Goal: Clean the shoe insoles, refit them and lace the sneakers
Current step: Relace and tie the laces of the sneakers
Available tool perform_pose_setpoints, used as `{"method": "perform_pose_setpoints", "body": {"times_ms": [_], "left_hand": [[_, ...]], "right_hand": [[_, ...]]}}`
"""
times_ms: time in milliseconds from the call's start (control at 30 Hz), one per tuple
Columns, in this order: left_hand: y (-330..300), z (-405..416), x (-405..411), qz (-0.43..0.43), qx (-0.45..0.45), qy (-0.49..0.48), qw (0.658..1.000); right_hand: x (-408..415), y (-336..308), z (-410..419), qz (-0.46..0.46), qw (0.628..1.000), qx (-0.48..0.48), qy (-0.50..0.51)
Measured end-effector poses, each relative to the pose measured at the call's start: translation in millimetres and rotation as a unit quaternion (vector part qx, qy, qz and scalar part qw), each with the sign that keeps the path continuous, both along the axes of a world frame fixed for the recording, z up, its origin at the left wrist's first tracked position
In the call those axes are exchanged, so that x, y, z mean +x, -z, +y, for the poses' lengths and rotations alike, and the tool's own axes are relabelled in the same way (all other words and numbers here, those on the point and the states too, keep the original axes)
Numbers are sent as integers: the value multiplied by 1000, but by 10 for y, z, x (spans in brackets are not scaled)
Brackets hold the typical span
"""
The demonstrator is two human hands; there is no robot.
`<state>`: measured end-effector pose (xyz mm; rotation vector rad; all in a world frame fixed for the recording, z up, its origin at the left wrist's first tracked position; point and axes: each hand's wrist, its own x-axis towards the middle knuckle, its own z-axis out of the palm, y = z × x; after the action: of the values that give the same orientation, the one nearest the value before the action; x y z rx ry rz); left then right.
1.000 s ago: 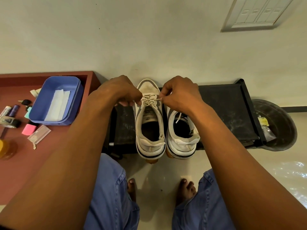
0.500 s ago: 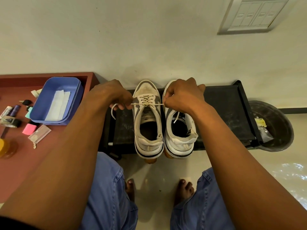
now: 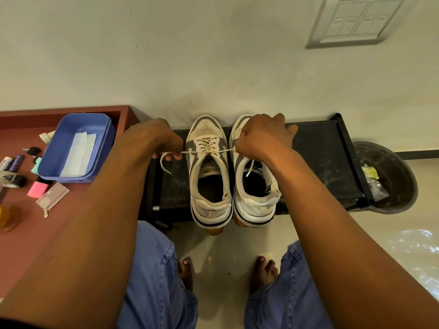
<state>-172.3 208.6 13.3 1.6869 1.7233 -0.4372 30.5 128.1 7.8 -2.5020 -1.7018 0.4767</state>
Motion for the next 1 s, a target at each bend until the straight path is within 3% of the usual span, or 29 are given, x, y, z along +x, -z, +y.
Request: {"method": "perform_pose_setpoints", "body": {"times_ms": [200,400,633,867,1000], "left_hand": [[-26,-67,116,-91,56,24,994],[2,-126,196,-99,77,56,991],[19,-152,233,-88,105,68,988],[25,-171,274,-27,105,68,992],[-37,-183,275,-57,88,64,992]], "right_hand": [[-77,-26,8,30,991,73,-111],[-164,77,23,33,984,30,-172],[-99,146,68,51,986,38,-154],[-126,205,100,8,993,59,-106],[-151,158,71,8,992,34,-121]]}}
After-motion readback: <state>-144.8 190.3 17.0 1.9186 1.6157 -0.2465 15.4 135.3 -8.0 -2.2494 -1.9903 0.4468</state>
